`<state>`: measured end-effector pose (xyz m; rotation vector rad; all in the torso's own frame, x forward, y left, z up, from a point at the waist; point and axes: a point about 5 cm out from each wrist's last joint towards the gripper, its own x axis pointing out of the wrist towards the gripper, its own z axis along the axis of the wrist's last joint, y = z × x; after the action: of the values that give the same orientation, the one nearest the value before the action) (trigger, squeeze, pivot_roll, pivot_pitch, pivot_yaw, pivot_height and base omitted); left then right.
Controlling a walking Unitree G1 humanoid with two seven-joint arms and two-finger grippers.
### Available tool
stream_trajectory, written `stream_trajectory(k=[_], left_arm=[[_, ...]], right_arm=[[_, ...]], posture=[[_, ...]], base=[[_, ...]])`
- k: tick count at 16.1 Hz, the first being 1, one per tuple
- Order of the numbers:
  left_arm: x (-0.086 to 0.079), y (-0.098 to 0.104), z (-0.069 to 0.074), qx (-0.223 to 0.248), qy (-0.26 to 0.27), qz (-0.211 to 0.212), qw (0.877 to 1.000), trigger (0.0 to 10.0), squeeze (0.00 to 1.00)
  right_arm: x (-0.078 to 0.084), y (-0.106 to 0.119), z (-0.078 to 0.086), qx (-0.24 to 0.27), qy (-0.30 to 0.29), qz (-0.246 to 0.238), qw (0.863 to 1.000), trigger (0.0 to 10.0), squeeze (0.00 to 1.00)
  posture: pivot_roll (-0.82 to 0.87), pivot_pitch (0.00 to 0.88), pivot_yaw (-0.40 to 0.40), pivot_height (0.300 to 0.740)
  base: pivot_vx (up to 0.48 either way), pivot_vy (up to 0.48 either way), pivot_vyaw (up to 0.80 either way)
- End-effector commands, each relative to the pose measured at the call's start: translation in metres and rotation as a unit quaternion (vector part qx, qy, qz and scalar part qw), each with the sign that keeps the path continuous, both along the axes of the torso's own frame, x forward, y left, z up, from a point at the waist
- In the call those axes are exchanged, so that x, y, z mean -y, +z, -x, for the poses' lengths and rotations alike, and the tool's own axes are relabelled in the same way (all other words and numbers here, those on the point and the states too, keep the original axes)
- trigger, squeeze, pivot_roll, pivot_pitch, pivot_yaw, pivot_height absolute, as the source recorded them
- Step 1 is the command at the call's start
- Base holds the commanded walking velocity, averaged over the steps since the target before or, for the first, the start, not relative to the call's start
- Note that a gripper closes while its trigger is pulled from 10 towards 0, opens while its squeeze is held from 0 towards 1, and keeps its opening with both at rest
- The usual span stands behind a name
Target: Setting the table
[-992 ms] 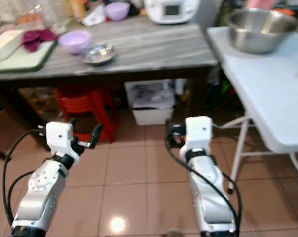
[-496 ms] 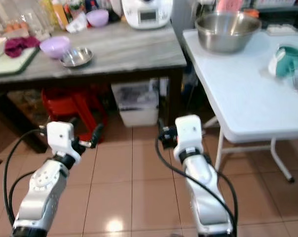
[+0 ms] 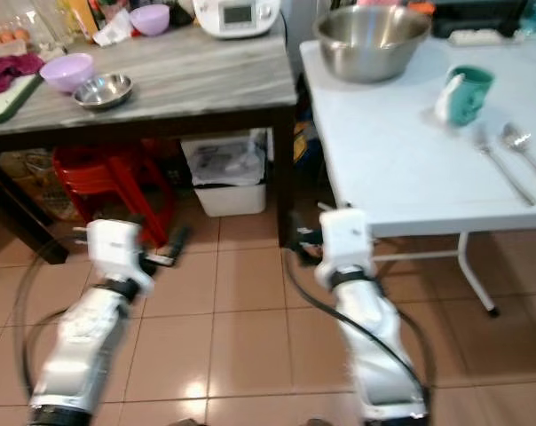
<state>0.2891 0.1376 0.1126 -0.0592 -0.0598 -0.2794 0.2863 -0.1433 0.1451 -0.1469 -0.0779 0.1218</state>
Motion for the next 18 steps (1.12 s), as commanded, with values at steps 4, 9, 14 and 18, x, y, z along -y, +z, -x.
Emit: stream_trajectory(k=[4, 9, 14, 18], left_arm=[[-0.0097, 0.001, -0.0002, 0.002, 0.013, -0.011, 1.0, 10.0, 0.0], [-0.0086, -0.0003, 0.0004, 0.0, 0.01, -0.013, 1.0, 10.0, 0.0], [-0.0084, 0.0, 0.0009, 0.0, 0.008, -0.013, 1.0, 10.0, 0.0], [-0.0082, -0.0001, 0.001, 0.0, 0.008, -0.013, 1.0, 10.0, 0.0]], right_arm=[[-0.0066, 0.0049, 0.0008, 0.014, 0.009, -0.005, 1.0, 10.0, 0.0], [-0.0066, 0.0031, 0.0008, 0.011, 0.002, -0.013, 1.0, 10.0, 0.0], [-0.0051, 0.0047, -0.0012, 0.016, -0.005, -0.02, 1.0, 10.0, 0.0], [-0.0058, 0.0039, -0.0012, 0.015, -0.004, -0.018, 1.0, 10.0, 0.0]], posture=[[-0.12, 0.126, 0.092, 0.74], [-0.12, 0.126, 0.094, 0.74], [-0.12, 0.125, 0.091, 0.74], [-0.12, 0.125, 0.091, 0.74]], base=[[0.0, -0.355, 0.2], [0.0, -0.359, 0.16], [0.0, -0.386, 0.0], [0.0, -0.4, 0.0]])
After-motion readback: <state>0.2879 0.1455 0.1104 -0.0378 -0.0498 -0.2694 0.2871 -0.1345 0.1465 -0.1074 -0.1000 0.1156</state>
